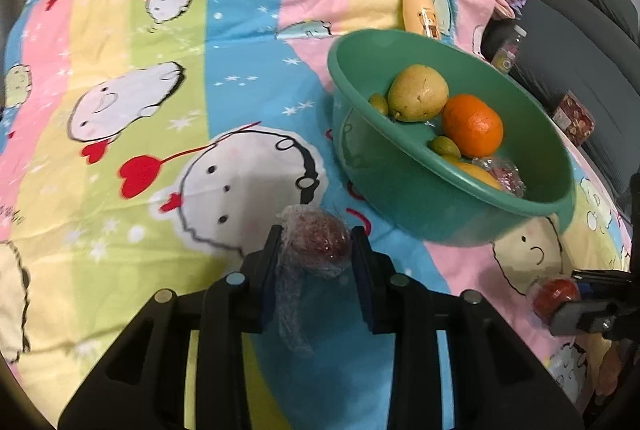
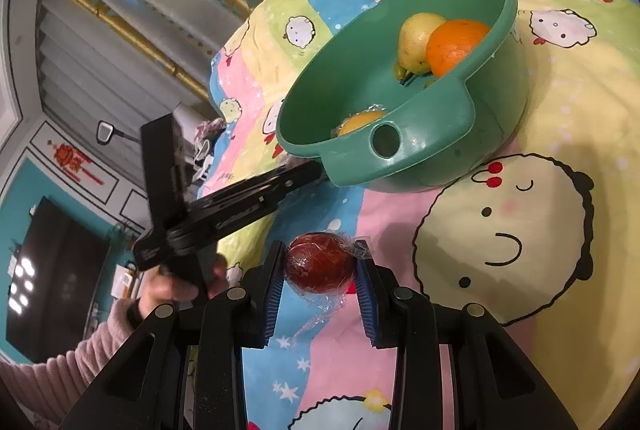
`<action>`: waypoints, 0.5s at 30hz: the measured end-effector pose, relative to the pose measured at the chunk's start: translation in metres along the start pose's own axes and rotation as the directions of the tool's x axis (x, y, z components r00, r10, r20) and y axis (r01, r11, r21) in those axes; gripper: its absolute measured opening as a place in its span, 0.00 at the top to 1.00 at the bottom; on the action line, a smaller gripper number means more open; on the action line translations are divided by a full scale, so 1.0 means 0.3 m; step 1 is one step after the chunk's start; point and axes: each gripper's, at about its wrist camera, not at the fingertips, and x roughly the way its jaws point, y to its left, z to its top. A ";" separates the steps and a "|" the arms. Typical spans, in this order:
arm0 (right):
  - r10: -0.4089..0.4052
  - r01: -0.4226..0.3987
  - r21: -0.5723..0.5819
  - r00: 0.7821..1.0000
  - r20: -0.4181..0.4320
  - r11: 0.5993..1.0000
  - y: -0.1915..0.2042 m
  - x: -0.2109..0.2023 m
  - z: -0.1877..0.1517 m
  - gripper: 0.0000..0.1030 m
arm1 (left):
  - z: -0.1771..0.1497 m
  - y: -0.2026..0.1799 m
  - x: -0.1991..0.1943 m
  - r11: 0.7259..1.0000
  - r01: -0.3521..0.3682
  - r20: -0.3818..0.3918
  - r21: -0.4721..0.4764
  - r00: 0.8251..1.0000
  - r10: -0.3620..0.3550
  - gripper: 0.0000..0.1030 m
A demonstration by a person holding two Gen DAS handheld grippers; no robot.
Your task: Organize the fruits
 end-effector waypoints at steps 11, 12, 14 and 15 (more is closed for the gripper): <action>0.012 -0.012 -0.028 1.000 0.005 1.000 0.052 -0.018 0.011 0.66 | -0.039 -0.067 -0.184 0.998 -0.026 0.037 -0.065 0.999 0.029 0.69; 0.014 -0.013 -0.033 1.000 0.009 0.999 0.060 -0.025 0.013 0.66 | -0.041 -0.071 -0.196 0.997 -0.028 0.040 -0.067 0.999 0.030 0.69; 0.015 -0.014 -0.044 1.000 0.015 0.999 0.074 -0.035 0.014 0.66 | -0.044 -0.087 -0.226 0.997 -0.034 0.048 -0.064 0.998 0.037 0.68; 0.016 -0.015 -0.050 1.000 0.017 0.999 0.082 -0.042 0.015 0.66 | -0.046 -0.094 -0.240 0.997 -0.042 0.054 -0.062 0.997 0.046 0.68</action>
